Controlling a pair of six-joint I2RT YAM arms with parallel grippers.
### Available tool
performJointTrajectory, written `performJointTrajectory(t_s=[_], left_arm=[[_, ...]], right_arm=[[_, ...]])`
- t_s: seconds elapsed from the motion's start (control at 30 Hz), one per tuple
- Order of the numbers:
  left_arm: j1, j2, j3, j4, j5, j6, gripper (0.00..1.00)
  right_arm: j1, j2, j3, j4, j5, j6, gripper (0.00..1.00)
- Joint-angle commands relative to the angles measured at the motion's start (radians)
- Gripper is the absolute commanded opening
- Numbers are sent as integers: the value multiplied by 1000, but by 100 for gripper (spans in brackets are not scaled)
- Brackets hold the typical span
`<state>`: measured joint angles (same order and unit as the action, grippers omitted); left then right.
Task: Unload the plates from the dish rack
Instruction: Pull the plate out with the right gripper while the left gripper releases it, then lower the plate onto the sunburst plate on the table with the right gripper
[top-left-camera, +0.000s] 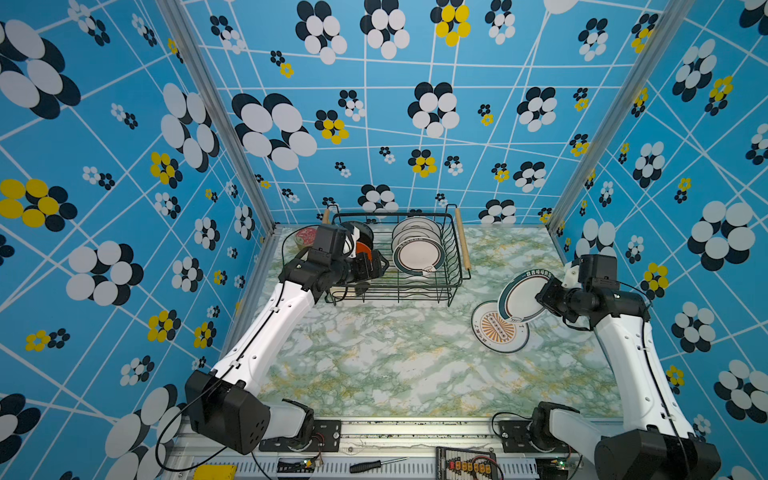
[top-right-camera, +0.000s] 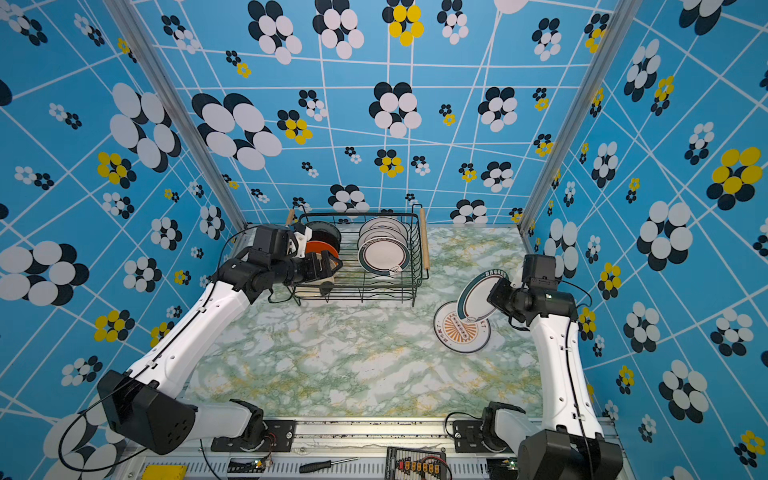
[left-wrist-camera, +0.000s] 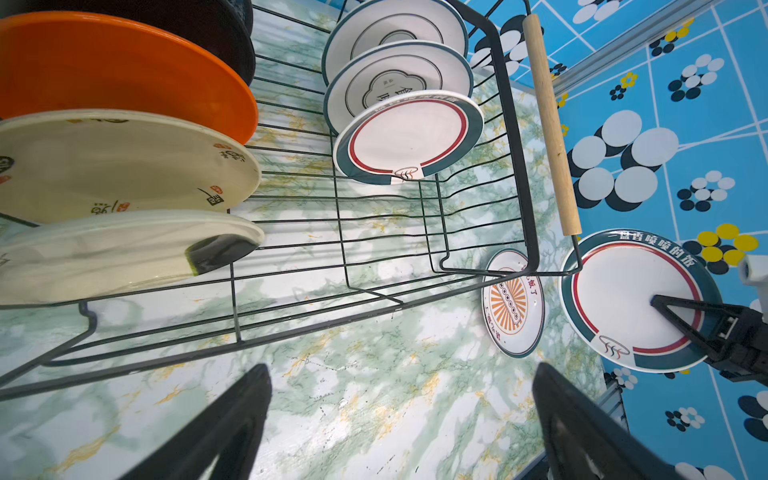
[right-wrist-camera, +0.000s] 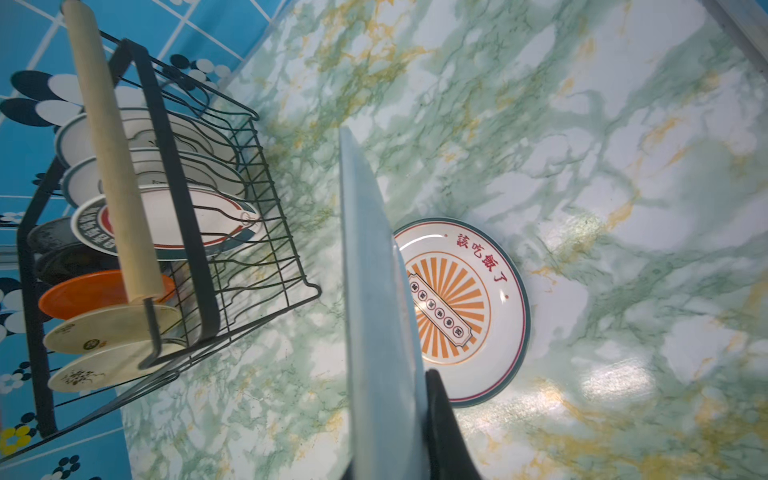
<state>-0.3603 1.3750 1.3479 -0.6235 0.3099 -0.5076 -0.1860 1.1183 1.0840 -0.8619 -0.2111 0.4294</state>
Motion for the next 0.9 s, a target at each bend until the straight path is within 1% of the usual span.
performJointTrajectory(t_s=[0.0, 0.1, 0.13, 0.3, 0.47, 0.7, 0.87], left_arm=[[-58, 23, 71, -69, -93, 33, 99], [-110, 37, 98, -94, -203, 9, 99], [-123, 41, 101, -94, -219, 4, 99], [-140, 78, 129, -126, -250, -8, 99], [-150, 136, 192, -195, -246, 3, 99], [-178, 154, 232, -208, -348, 47, 99], [-187, 165, 244, -203, -280, 185, 99]], right_arm=[[-6, 11, -34, -5, 10, -4, 0], [-6, 16, -72, 7, -6, 3, 0], [-6, 20, -83, 7, -10, 4, 0], [-5, 47, -133, 38, -57, 31, 0], [-6, 70, -173, 75, -92, 40, 0], [-6, 84, -233, 120, -110, 51, 0], [-6, 103, -267, 163, -119, 63, 0]])
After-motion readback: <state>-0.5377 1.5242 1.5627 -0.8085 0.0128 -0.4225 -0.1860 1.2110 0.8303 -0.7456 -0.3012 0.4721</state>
